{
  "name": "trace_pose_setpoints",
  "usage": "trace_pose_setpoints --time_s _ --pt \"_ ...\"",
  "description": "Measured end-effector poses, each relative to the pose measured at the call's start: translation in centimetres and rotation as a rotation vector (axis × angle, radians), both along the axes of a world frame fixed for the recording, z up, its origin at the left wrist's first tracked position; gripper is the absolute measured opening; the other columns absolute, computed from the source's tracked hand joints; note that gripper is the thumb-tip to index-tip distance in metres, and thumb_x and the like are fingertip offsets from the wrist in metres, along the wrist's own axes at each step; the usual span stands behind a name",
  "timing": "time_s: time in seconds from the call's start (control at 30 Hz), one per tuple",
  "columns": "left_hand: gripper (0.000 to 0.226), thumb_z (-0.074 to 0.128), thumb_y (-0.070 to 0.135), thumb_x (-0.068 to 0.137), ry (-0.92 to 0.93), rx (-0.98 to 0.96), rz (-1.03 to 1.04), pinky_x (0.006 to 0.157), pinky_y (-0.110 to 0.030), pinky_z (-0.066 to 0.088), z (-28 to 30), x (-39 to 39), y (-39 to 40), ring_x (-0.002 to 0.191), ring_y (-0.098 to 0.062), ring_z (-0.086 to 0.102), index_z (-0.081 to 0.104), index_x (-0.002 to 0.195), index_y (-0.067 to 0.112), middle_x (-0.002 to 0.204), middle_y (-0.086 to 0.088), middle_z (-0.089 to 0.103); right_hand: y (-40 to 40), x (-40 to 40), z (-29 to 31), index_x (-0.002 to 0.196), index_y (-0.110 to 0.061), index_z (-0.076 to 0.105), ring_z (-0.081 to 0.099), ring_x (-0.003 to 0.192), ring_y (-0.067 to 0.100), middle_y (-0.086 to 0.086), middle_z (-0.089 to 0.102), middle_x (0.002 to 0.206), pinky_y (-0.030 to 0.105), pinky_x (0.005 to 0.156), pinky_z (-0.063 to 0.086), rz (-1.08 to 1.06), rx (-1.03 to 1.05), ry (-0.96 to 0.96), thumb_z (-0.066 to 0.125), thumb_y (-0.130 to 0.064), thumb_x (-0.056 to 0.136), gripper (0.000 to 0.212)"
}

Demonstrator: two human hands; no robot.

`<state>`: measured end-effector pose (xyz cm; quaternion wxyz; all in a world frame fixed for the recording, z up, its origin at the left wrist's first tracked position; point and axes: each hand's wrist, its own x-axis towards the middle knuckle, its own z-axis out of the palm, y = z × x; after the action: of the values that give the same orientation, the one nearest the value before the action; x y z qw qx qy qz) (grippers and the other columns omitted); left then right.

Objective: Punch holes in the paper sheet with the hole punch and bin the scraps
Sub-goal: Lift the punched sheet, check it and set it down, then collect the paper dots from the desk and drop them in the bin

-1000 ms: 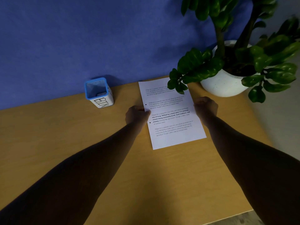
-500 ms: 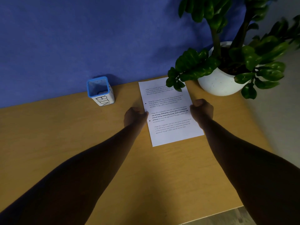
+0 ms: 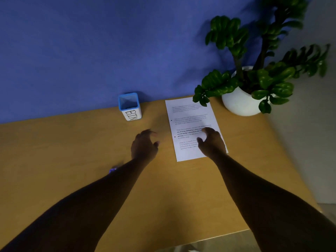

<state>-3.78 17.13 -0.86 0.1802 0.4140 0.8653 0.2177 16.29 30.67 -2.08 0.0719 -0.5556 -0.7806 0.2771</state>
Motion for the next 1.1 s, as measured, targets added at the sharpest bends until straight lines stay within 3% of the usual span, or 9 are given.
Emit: trace_pose_setpoints --time_s 0.27,0.47,0.67,0.77,0.9,1.1 --pt "0.054 0.063 0.033 0.094 0.102 -0.109 -0.08 0.116 -0.04 0.033 0.7 -1.7 -6.7 0.148 -0.021 0.032 0.047 0.145 0.024 0.159 -0.003 0.037 -6.1 -1.5 0.2 0.142 -0.013 0.042 0.02 0.147 0.028 0.007 0.028 0.158 0.047 0.111 0.035 0.213 0.115 -0.17 0.052 -0.036 0.094 0.053" --pt "0.062 0.052 0.038 0.099 0.135 -0.168 -0.037 0.122 -0.044 0.023 0.6 -2.4 -10.6 0.153 -0.021 0.017 0.029 0.154 0.022 0.165 -0.003 0.022 -11.0 -3.0 -0.3 0.148 -0.014 0.033 0.012 0.149 0.029 0.009 0.021 0.161 0.044 0.115 0.027 0.331 0.176 -0.199 0.045 -0.04 0.097 0.058" --pt "0.061 0.046 0.036 0.101 0.106 -0.183 0.041 0.124 -0.043 0.014 -0.1 -3.3 -14.1 0.154 -0.022 0.011 0.026 0.155 0.019 0.166 -0.006 0.016 -14.2 -4.5 -1.2 0.152 -0.017 0.022 0.0 0.151 0.023 0.004 0.009 0.163 0.04 0.118 0.016 0.4 0.159 -0.21 0.034 -0.046 0.1 0.061" --pt "0.06 0.047 0.032 0.1 0.065 -0.186 0.094 0.123 -0.04 0.019 -0.7 -3.8 -15.8 0.154 -0.022 0.015 0.028 0.155 0.019 0.166 -0.005 0.018 -15.5 -5.2 -1.8 0.153 -0.017 0.021 -0.003 0.151 0.023 0.003 0.007 0.164 0.039 0.119 0.014 0.434 0.14 -0.213 0.033 -0.046 0.1 0.062" --pt "0.06 0.049 0.036 0.098 -0.02 -0.189 0.198 0.11 -0.04 0.04 -1.2 -4.2 -17.4 0.146 -0.023 0.036 0.031 0.153 0.02 0.164 -0.002 0.025 -16.9 -6.1 -2.6 0.152 -0.017 0.023 -0.003 0.15 0.023 0.003 0.007 0.164 0.039 0.118 0.016 0.474 0.136 -0.209 0.036 -0.044 0.1 0.061" --pt "0.057 0.054 0.037 0.095 -0.069 -0.164 0.3 0.097 -0.039 0.047 -1.9 -4.4 -18.8 0.127 -0.028 0.056 0.039 0.148 0.022 0.15 -0.002 0.047 -18.6 -7.4 -3.6 0.152 -0.016 0.021 -0.006 0.15 0.024 0.006 0.004 0.164 0.04 0.118 0.016 0.514 0.093 -0.225 0.039 -0.043 0.099 0.062"
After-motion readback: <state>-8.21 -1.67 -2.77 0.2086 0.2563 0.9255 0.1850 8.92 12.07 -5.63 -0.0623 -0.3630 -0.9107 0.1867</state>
